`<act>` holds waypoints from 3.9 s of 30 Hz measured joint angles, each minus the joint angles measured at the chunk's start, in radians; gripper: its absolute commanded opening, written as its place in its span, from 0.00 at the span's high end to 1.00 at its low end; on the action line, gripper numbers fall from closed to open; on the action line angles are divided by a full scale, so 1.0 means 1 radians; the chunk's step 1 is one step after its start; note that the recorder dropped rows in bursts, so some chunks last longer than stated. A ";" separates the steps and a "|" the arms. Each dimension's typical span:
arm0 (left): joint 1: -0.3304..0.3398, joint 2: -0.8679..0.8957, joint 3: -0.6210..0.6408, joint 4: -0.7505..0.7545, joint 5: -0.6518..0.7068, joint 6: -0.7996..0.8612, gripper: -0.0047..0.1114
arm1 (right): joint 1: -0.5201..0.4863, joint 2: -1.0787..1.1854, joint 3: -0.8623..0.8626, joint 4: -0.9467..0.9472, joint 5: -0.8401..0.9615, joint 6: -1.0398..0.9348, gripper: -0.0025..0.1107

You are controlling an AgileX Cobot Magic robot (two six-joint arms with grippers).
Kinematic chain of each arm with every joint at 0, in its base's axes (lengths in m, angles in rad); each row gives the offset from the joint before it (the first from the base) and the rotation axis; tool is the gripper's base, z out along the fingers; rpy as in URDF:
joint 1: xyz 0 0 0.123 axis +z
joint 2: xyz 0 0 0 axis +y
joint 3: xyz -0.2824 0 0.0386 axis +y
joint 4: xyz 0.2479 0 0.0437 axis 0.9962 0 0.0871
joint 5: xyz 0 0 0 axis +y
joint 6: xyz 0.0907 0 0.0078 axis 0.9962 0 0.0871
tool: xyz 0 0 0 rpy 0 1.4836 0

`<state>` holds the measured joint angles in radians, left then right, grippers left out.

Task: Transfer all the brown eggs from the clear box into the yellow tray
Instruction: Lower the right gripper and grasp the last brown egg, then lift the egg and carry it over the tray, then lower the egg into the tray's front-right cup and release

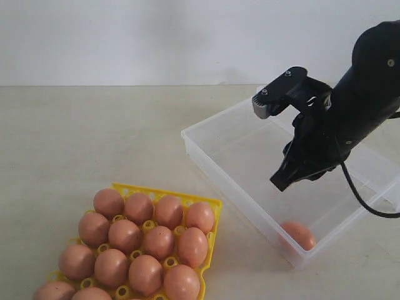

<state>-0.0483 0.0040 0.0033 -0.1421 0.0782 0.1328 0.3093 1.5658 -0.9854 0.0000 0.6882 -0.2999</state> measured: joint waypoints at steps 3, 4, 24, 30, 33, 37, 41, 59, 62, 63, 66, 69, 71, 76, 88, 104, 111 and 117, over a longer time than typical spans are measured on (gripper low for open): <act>0.000 0.000 0.000 0.000 0.000 0.000 0.92 | 0.000 0.006 0.000 -0.010 0.045 0.064 0.58; 0.000 0.000 0.000 0.000 0.000 0.000 0.92 | 0.000 0.008 0.000 -0.015 0.059 0.074 0.52; 0.000 0.000 0.000 0.000 0.000 0.000 0.92 | 0.000 0.147 0.000 0.112 0.127 0.053 0.45; 0.000 0.000 0.000 0.000 0.000 0.000 0.92 | 0.000 0.200 0.000 0.122 0.144 0.024 0.45; 0.000 0.000 0.000 0.000 0.000 0.000 0.92 | 0.000 0.239 -0.002 0.123 0.144 0.022 0.45; 0.000 0.000 0.000 0.000 0.000 0.000 0.92 | 0.000 0.283 -0.002 0.123 0.146 0.020 0.46; 0.000 0.000 0.000 0.000 0.000 0.000 0.92 | 0.000 0.293 -0.004 0.123 0.146 0.020 0.64; 0.000 0.000 0.000 0.000 0.000 0.000 0.92 | 0.000 0.090 -0.002 -0.068 -0.254 0.387 0.98; 0.000 0.000 0.000 0.000 0.000 0.000 0.92 | 0.015 -0.048 -0.002 -0.079 -0.516 0.435 0.98; 0.000 0.000 0.000 0.000 0.000 0.000 0.92 | 0.024 -0.087 -0.002 -0.085 -0.594 0.431 0.98; 0.000 0.000 0.000 0.000 0.000 0.000 0.92 | 0.060 -0.211 -0.002 -0.097 -0.856 0.352 0.98; 0.000 0.000 0.000 0.000 0.000 0.000 0.92 | 0.071 -0.288 -0.004 -0.103 -1.023 0.274 0.98; 0.000 0.000 0.000 0.000 0.000 0.000 0.92 | 0.071 -0.312 -0.004 -0.089 -1.007 0.266 0.98; 0.000 0.000 0.000 0.000 0.000 0.000 0.92 | 0.130 -0.319 0.074 -0.089 -0.864 0.300 0.98; 0.000 0.000 0.000 0.000 0.000 0.000 0.92 | 0.712 -0.271 0.699 0.064 -1.403 0.521 0.98; 0.000 0.000 0.000 0.000 0.000 0.000 0.92 | 0.865 0.151 0.696 0.168 -1.620 0.540 0.98; 0.000 0.000 0.000 0.000 0.000 0.000 0.92 | 0.865 0.190 0.646 0.168 -1.627 0.560 0.98; 0.000 0.000 0.000 0.000 0.000 0.000 0.92 | 0.865 0.192 0.645 0.168 -1.531 0.562 0.98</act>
<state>-0.0483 0.0040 0.0033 -0.1421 0.0782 0.1328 1.1745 1.7577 -0.3405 0.1683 -0.8423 0.2624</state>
